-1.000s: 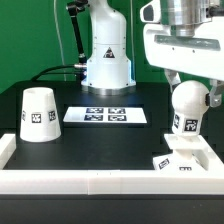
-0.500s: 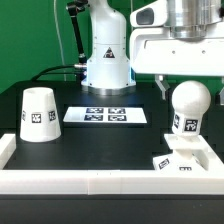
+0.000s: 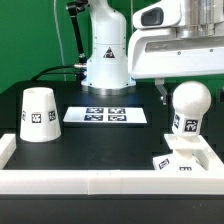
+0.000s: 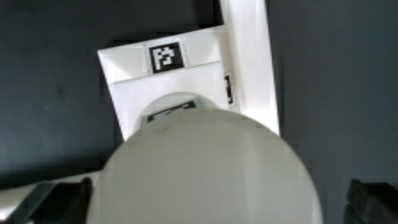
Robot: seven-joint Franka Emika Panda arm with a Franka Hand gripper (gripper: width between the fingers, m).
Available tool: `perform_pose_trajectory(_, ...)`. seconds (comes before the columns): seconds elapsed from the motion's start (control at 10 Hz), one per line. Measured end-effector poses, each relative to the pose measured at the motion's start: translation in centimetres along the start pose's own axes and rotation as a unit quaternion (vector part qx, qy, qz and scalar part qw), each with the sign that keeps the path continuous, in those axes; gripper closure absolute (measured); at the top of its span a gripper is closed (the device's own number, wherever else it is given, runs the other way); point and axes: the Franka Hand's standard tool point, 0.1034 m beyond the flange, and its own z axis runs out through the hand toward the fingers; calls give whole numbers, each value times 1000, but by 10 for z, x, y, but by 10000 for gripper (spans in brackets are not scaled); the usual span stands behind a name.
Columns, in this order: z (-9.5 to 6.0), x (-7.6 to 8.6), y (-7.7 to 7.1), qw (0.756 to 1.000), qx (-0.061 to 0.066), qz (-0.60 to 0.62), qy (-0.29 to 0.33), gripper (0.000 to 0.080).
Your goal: Assemble lamp
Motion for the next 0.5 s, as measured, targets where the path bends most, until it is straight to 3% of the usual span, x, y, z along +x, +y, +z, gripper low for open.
perform_pose_trajectory(0.2, 0, 5, 3, 991, -13, -135, 14, 101)
perform_pose_trajectory(0.5, 0, 7, 4, 960, -20, -277, 12, 101)
